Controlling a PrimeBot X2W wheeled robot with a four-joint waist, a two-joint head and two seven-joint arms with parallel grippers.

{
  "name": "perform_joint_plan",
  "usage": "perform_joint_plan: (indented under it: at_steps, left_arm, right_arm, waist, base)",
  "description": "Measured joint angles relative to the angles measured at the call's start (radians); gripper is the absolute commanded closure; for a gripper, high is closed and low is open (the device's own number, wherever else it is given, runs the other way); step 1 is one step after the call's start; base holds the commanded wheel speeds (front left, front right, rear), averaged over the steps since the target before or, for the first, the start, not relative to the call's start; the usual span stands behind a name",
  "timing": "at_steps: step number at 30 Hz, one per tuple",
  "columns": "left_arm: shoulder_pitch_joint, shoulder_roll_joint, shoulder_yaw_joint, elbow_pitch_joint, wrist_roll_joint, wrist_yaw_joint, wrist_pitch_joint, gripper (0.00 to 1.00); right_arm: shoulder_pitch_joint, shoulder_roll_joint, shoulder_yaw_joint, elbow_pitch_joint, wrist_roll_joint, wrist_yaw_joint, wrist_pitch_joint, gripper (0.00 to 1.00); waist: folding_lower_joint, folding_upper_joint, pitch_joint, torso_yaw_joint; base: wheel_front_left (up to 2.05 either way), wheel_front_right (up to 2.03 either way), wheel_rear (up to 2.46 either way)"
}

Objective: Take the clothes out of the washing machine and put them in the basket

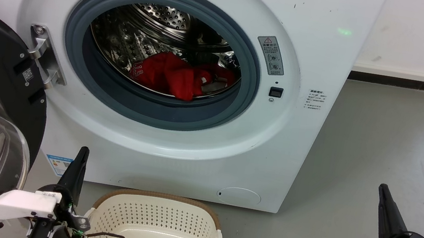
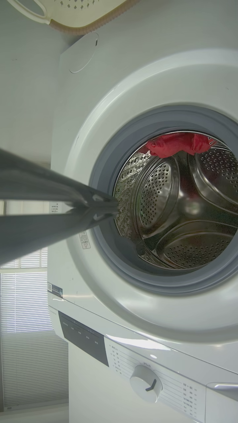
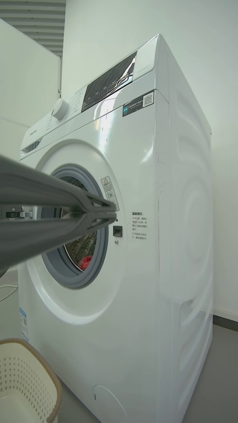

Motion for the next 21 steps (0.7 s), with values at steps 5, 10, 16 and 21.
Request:
perform_joint_plan:
  at_steps: [5, 10, 16, 21]
  left_arm:
    - [0.000, 0.000, 0.000, 0.000, 0.000, 0.000, 0.000, 1.00]
    - [0.000, 0.000, 0.000, 0.000, 0.000, 0.000, 0.000, 1.00]
    - [0.000, 0.000, 0.000, 0.000, 0.000, 0.000, 0.000, 1.00]
    - [0.000, 0.000, 0.000, 0.000, 0.000, 0.000, 0.000, 1.00]
  right_arm:
    - [0.000, 0.000, 0.000, 0.000, 0.000, 0.000, 0.000, 1.00]
    - [0.000, 0.000, 0.000, 0.000, 0.000, 0.000, 0.000, 1.00]
    - [0.000, 0.000, 0.000, 0.000, 0.000, 0.000, 0.000, 1.00]
    - [0.000, 0.000, 0.000, 0.000, 0.000, 0.000, 0.000, 1.00]
  waist:
    - [0.0000, 0.0000, 0.000, 0.000]
    - [0.0000, 0.0000, 0.000, 0.000]
    - [0.0000, 0.0000, 0.000, 0.000]
    - [0.0000, 0.0000, 0.000, 0.000]
  base:
    - [0.00, 0.00, 0.00]
    - [0.00, 0.00, 0.00]
    - [0.00, 0.00, 0.00]
    - [0.00, 0.00, 0.00]
